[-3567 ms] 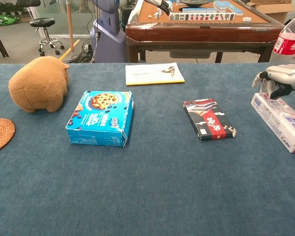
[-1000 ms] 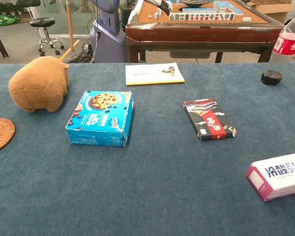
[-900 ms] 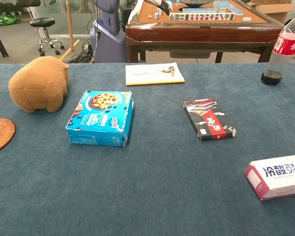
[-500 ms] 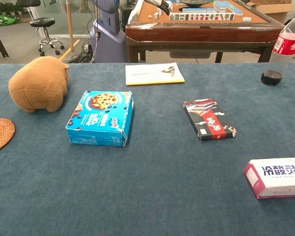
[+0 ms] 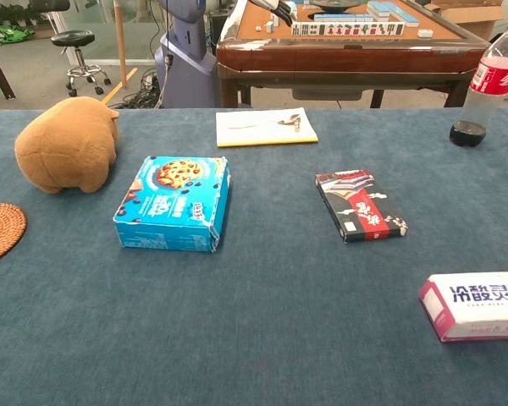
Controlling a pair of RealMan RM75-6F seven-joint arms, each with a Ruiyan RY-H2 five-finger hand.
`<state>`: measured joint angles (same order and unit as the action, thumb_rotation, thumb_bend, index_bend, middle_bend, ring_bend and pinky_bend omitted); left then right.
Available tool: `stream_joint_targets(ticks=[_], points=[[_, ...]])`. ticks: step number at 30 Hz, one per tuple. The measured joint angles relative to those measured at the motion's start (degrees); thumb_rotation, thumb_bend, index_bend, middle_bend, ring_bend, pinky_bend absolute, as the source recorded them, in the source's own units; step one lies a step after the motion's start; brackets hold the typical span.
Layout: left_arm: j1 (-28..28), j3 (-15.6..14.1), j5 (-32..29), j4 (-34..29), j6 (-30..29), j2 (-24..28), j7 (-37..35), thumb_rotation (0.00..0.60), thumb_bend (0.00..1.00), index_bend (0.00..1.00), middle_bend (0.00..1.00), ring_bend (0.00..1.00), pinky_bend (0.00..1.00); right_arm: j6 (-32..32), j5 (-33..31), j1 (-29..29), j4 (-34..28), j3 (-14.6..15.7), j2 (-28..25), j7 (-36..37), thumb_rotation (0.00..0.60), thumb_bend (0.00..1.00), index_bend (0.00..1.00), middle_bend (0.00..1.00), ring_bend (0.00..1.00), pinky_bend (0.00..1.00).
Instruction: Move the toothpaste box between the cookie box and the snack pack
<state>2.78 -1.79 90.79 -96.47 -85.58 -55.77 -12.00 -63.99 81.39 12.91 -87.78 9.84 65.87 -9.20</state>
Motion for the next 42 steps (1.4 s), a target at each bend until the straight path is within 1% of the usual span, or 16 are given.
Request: stream_joint_targets(ticks=[5,15,27,33,42], points=[[-0.01,-0.01,0.00,0.01,-0.01,0.02,-0.06,0.600,0.27,0.35,0.34,0.33,0.46,-0.21,1.89,-0.55,-0.28,0.43,-0.15,1.60,0.600,1.00,0.19,0.25,0.20,0.25],[-0.02,-0.01,0.05,-0.02,-0.09,0.05,-0.15,0.600,0.27,0.35,0.34,0.33,0.46,-0.95,5.32,-1.38,-1.10,1.07,-0.80,5.11,0.600,1.00,0.19,0.25,0.20,0.25],[-0.11,0.07,-0.20,0.08,-0.19,0.17,-0.59,0.600,0.27,0.35,0.34,0.33,0.46,1.48,7.90,-0.11,-2.06,0.93,0.61,6.72,0.600,1.00,0.18,0.25,0.20,0.25],[-0.15,0.16,-0.35,0.22,-0.26,0.27,-0.95,0.600,0.27,0.35,0.34,0.33,0.46,2.56,9.23,0.24,-2.92,1.83,0.52,6.62,0.600,1.00,0.18,0.25,0.20,0.25],[-0.16,0.12,-0.21,0.13,-0.26,0.24,-0.58,0.600,0.27,0.35,0.34,0.33,0.46,2.53,12.56,0.47,-3.10,3.52,-0.39,8.93,0.600,1.00,0.18,0.25,0.20,0.25]])
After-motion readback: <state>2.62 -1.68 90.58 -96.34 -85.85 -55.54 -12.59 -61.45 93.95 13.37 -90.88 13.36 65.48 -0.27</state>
